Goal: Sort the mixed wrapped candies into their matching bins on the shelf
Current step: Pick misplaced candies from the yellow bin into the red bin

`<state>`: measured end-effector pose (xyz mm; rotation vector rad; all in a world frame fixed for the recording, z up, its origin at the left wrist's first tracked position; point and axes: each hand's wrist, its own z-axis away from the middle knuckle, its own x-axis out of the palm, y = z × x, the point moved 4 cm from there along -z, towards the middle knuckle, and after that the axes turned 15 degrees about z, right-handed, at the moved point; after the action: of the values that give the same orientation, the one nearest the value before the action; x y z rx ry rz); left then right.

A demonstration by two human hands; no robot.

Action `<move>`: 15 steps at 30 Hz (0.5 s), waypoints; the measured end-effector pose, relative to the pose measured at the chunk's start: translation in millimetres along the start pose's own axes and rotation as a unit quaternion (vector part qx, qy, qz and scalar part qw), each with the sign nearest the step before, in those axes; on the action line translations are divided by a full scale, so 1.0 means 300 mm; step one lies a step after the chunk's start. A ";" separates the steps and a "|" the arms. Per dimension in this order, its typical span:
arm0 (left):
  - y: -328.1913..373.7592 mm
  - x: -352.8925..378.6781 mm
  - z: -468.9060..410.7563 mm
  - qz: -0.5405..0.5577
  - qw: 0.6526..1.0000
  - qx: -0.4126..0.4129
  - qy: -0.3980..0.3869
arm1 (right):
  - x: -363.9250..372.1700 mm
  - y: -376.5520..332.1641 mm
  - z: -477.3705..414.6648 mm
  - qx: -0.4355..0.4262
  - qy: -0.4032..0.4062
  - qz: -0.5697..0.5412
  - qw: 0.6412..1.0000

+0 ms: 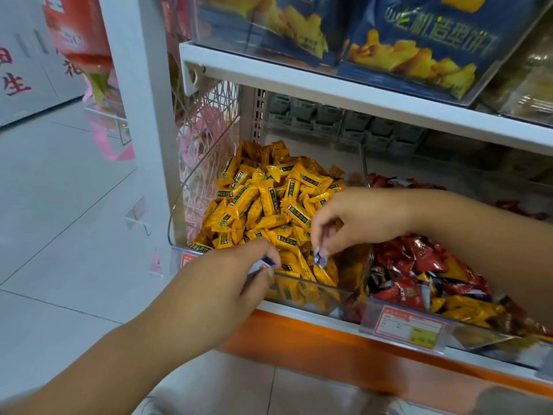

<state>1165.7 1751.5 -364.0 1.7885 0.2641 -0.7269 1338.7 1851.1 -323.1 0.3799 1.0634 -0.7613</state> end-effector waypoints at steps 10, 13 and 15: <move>0.019 -0.013 -0.076 0.076 0.996 0.013 0.051 | 0.013 -0.113 0.031 -0.011 0.184 -0.308 0.933; -0.006 -0.063 -0.071 0.028 0.997 0.003 0.075 | -0.010 -0.088 0.014 -0.012 0.161 -0.274 0.948; -0.040 -0.117 -0.046 -0.007 0.995 -0.029 0.092 | -0.031 -0.077 -0.006 -0.033 0.133 -0.151 0.979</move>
<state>1136.7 1774.4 -350.1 1.8017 0.4177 -0.5589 1318.4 1839.9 -313.9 0.2702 1.4155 -0.9598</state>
